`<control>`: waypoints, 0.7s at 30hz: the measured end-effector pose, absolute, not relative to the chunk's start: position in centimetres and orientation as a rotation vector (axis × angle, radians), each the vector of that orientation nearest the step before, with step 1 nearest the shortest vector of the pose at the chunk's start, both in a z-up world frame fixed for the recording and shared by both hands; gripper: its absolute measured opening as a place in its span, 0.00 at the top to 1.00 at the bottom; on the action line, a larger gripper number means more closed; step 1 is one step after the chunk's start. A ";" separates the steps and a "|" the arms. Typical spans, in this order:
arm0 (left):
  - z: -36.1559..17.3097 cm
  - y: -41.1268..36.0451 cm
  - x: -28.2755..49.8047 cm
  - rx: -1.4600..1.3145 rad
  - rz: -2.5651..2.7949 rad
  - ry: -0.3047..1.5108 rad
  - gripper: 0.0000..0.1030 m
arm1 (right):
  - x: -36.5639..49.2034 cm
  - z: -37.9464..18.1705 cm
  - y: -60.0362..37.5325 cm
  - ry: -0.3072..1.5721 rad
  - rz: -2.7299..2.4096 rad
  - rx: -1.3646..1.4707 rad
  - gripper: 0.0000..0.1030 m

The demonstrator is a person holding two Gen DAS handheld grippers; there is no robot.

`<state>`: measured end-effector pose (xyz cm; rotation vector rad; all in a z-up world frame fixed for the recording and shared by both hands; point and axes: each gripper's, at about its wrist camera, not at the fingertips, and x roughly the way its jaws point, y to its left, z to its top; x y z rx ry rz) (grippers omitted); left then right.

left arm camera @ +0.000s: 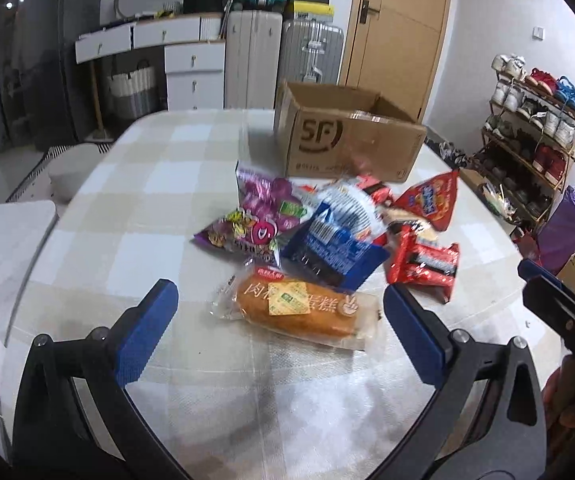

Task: Organize snacks
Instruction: 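Grasp the wrapped orange cake with the left gripper while the right grasps the red snack bag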

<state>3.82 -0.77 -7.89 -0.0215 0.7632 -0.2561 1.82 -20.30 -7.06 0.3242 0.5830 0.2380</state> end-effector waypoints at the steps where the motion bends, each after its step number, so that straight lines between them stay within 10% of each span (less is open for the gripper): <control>1: -8.6 -0.9 4.5 -0.023 -0.257 0.779 0.00 | 2.4 -7.4 -20.5 0.599 0.237 0.324 0.04; 9: -11.6 -1.3 7.1 -0.027 -0.256 0.846 0.00 | 9.2 -11.4 -22.0 0.790 0.208 0.370 0.04; 21: -13.6 -2.1 9.6 -0.039 -0.259 0.905 0.00 | 14.4 -14.2 -20.3 0.909 0.290 0.321 0.51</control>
